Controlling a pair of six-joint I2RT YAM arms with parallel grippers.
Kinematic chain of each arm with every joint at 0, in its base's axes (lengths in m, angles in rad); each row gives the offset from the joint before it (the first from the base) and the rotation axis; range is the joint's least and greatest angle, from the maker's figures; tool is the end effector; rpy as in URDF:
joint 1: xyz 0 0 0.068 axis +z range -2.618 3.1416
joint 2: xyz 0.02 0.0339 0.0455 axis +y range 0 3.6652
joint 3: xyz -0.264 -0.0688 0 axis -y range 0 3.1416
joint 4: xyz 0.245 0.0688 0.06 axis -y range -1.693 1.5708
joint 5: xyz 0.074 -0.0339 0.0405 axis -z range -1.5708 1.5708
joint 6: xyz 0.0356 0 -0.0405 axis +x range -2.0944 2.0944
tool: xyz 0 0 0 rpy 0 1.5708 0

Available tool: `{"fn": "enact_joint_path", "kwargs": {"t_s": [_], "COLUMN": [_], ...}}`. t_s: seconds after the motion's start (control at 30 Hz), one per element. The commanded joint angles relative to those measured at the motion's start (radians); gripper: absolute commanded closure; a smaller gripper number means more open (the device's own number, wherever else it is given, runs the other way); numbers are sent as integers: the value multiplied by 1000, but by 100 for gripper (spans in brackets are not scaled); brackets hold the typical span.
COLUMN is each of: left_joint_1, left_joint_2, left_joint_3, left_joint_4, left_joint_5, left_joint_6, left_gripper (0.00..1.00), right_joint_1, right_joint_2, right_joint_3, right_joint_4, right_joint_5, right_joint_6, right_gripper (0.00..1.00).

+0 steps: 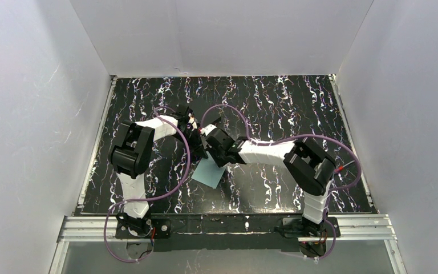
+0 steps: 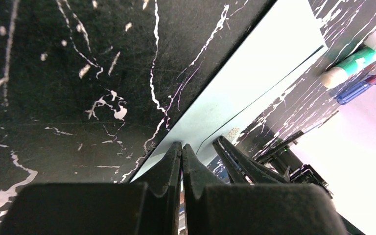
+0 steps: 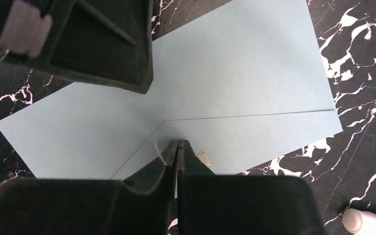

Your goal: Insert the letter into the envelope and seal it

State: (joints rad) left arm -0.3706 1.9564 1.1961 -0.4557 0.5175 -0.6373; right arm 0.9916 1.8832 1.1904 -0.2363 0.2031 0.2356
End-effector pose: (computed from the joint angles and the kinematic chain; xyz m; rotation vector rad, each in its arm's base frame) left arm 0.3428 -0.1521 0.1344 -0.2524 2.9301 -0.9352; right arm 0.2212 0.3251 0.1672 -0.8410 2.3465 0.2692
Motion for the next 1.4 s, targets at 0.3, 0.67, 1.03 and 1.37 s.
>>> {"fn": "enact_joint_path", "kwargs": {"t_s": [0.3,0.67,1.03,1.37], "left_joint_1": [-15,-2,5,-17], "left_joint_2": [34,25,-270,-604], "left_joint_3": [-93,-99,-165,-502], "left_joint_4": [14,11,4,220], "left_joint_5": [-44,-41,-41,2], "left_joint_6": [-1,10,59,-50], "left_gripper": [100,100,94,93], "right_joint_1": [19,47,47,23], "right_joint_2": [5,60,179,229], "right_joint_3": [-149,-113,-6,50], "right_joint_4": [43,-51,-220,-267], "right_joint_5": [-185,-41,-3,-110], "right_joint_6": [-47,-89,23,66], "right_gripper": [69,59,70,85]}}
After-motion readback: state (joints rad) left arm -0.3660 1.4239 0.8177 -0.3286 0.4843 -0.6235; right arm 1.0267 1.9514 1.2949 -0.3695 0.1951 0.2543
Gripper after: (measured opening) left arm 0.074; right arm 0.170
